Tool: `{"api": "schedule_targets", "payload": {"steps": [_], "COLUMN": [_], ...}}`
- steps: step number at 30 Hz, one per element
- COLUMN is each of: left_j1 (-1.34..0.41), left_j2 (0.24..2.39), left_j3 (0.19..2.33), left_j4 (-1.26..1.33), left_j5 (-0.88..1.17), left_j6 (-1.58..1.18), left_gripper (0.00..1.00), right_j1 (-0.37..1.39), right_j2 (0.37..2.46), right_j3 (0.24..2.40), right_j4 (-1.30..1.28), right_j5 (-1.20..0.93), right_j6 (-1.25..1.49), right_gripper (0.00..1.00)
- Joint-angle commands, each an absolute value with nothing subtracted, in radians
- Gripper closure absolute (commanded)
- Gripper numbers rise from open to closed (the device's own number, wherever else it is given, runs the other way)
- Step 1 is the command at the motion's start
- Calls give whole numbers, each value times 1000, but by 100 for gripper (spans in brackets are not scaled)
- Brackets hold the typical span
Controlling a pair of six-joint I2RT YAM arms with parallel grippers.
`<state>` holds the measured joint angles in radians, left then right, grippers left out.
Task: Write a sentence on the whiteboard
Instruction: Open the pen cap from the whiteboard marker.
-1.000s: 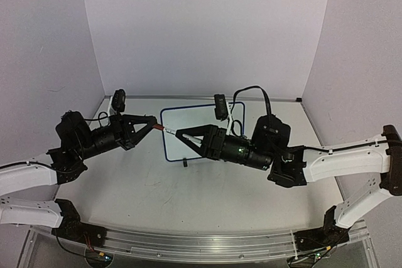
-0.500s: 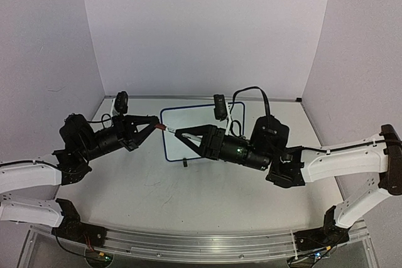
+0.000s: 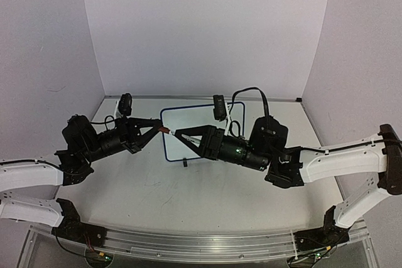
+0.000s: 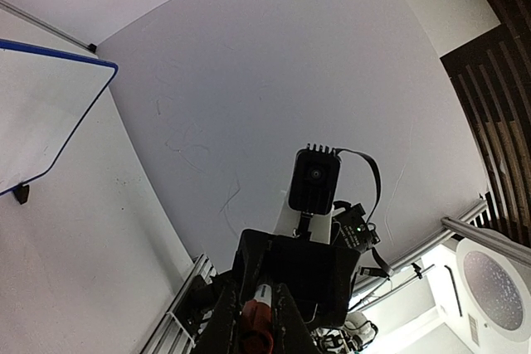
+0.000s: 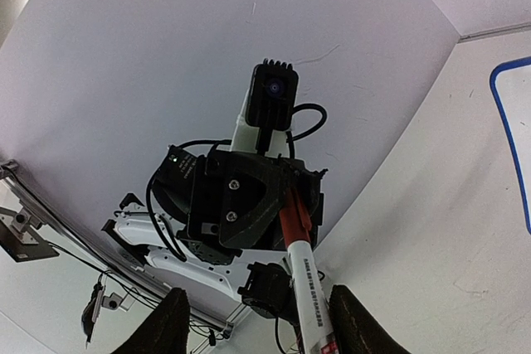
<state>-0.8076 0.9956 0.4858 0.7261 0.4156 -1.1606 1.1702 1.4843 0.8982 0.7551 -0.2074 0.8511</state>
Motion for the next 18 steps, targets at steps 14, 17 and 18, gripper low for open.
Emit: {"api": "schedule_targets", "payload": {"steps": [14, 17, 18], "left_j1": [-824, -825, -825], "left_j2": [1001, 1002, 1003], "left_j3": [514, 518, 518], "left_j4": [701, 695, 696], "left_j5": [411, 412, 413], "left_j6": [-1127, -1123, -1123], "left_gripper": [100, 100, 100], "right_j1": [1172, 1172, 1172], "right_j2": [1503, 1506, 1505], "right_j3": [926, 925, 923], "right_j4": [815, 816, 815], "right_j5": [-180, -177, -173], "right_j6": [880, 884, 884], "right_gripper": [76, 80, 82]}}
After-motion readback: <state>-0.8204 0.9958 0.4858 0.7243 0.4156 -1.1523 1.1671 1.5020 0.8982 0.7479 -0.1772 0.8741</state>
